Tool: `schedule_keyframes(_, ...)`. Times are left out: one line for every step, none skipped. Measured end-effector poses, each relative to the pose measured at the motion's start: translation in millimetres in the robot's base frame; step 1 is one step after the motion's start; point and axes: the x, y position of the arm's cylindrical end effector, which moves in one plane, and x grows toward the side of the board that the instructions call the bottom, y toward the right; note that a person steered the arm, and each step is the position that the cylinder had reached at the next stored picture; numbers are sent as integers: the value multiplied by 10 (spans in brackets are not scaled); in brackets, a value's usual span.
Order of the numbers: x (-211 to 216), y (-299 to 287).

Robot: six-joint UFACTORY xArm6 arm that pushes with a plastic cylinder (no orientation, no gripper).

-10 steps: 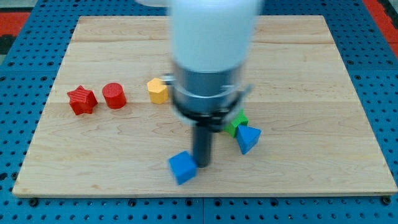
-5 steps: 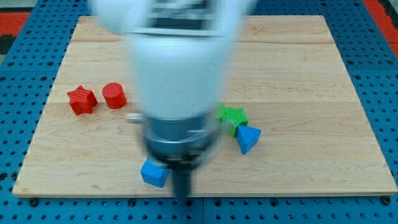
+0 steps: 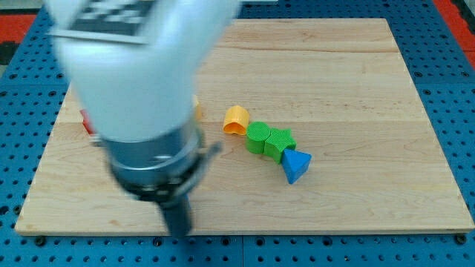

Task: Push the blue cube diagonal to the green circle

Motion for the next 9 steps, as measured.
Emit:
schedule_keyframes(-75, -426)
schedule_keyframes(-311, 164)
schedule_keyframes(-348, 419)
schedule_keyframes(-558, -230)
schedule_keyframes(-707, -298)
schedule_keyframes(-712, -79)
schedule_keyframes(-780, -4)
schedule_keyframes(-795, 270)
schedule_keyframes(-1237, 488)
